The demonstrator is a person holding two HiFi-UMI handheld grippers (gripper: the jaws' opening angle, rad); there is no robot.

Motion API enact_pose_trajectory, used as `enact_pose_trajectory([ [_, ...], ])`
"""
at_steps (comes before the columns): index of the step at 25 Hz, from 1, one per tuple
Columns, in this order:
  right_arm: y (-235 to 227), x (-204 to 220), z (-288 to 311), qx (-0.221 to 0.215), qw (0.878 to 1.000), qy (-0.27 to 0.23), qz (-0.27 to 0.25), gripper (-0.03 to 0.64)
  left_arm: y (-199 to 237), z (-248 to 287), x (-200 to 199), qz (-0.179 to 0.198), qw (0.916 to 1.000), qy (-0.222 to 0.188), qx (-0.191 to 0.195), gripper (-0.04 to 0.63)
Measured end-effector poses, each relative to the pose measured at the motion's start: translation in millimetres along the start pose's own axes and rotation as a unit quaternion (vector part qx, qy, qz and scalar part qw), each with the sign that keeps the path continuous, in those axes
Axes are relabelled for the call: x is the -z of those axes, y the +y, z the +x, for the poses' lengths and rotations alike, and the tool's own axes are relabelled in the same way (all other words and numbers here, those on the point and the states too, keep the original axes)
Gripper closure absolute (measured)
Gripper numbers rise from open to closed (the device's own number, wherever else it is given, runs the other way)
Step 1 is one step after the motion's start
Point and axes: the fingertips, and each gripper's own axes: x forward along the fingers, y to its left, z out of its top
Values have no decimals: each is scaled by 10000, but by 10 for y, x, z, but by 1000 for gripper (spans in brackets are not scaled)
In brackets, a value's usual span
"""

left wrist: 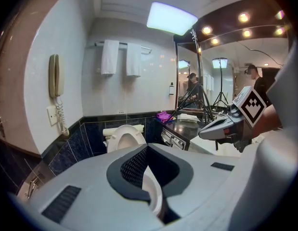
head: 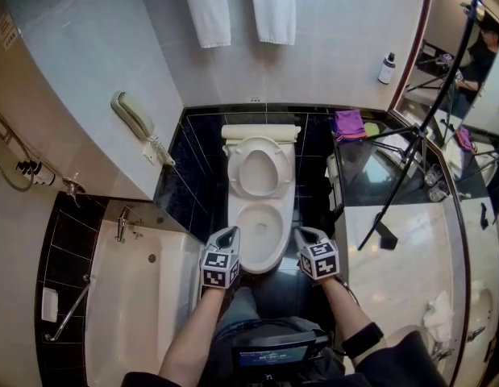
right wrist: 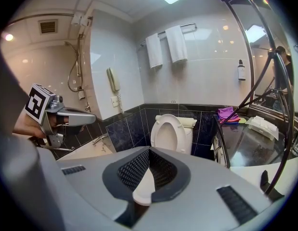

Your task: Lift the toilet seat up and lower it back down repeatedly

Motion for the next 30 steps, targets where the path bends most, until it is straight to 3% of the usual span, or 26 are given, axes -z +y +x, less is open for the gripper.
enact_pose_trajectory([
  [13, -200, -40, 205, 211, 9997, 125, -86, 592, 92, 256, 122, -66, 9996, 240, 96, 604],
  [18, -347, -191, 509, 366, 9979, 279, -462, 586, 200, 572, 175, -43, 9988, 410, 253, 604],
  [30, -828, -874, 1865, 392, 9871, 549, -1451, 457, 763, 1623, 284, -40, 9968, 625, 486, 604],
])
